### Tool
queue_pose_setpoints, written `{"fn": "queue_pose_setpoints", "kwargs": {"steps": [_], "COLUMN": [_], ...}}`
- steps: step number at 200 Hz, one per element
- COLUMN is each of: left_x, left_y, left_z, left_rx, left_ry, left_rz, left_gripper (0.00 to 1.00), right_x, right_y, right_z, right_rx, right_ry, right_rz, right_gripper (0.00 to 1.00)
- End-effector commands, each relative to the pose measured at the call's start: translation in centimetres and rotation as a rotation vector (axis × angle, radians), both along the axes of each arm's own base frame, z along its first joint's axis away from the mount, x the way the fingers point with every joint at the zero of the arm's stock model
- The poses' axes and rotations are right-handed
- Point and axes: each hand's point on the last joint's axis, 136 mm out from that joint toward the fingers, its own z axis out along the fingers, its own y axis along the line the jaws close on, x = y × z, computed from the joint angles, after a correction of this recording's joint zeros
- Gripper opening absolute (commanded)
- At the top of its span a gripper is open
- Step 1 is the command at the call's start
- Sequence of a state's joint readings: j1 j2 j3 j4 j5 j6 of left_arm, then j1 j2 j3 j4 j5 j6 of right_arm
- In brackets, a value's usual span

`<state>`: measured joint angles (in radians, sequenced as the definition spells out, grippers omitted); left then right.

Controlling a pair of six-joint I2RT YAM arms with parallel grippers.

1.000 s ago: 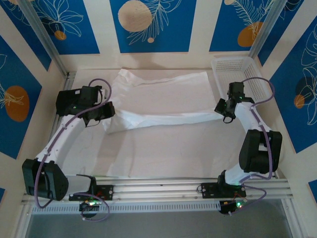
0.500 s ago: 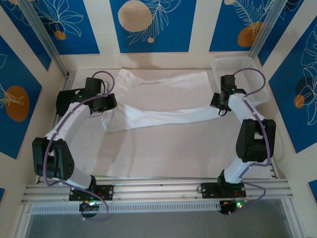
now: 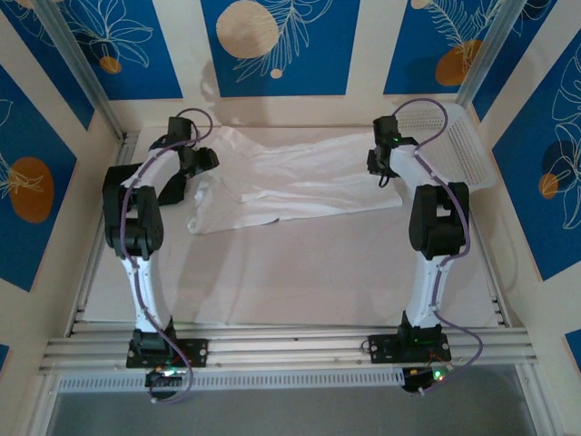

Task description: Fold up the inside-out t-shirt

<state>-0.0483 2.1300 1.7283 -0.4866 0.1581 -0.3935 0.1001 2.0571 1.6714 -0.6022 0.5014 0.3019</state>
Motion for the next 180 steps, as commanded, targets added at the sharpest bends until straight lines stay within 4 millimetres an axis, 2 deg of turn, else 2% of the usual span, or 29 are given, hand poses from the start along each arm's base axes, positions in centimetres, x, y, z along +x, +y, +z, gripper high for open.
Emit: {"fn": "queue_pose_setpoints", "kwargs": {"steps": [1, 17, 30, 54, 67, 84, 115, 144, 180], "left_x": [-0.7, -2.8, -4.9, -8.6, -9.9, -10.6, -11.8, -14.0, -17.3], "left_y": [0.3, -0.4, -1.7, -3.7, -4.4, -4.8, -5.1, -4.5, -4.2], "left_z": [2.8, 3.7, 4.3, 3.6, 2.5, 0.8, -2.7, -5.3, -7.0], "left_rx": [-0.017, -0.082, -0.169, -0.252, -0.256, -0.223, -0.203, -0.168, -0.156], "left_ry": [-0.046, -0.093, -0.146, -0.189, -0.173, -0.126, -0.047, 0.013, 0.062], "left_rz": [0.011, 0.019, 0.022, 0.002, -0.016, -0.042, -0.061, -0.067, -0.075], "left_gripper": [0.55, 0.58, 0.6, 0.63, 0.63, 0.63, 0.63, 0.63, 0.63], "right_x": [-1.5, -3.4, -4.8, -5.3, -5.0, -4.7, -5.7, -8.6, -13.3], "right_y": [-0.3, 1.0, 1.9, 1.9, 1.7, 1.2, 0.5, -0.1, -0.4], "right_z": [1.8, 1.1, -0.3, -2.9, -3.8, -4.9, -6.7, -8.0, -8.2], "right_rx": [-0.065, -0.01, 0.003, -0.032, -0.05, -0.09, -0.127, -0.147, -0.137], "right_ry": [-0.004, 0.012, 0.047, 0.111, 0.134, 0.171, 0.273, 0.396, 0.506], "right_rz": [0.016, 0.051, 0.081, 0.11, 0.125, 0.137, 0.159, 0.155, 0.116], "right_gripper": [0.36, 0.36, 0.37, 0.37, 0.37, 0.37, 0.36, 0.36, 0.35]}}
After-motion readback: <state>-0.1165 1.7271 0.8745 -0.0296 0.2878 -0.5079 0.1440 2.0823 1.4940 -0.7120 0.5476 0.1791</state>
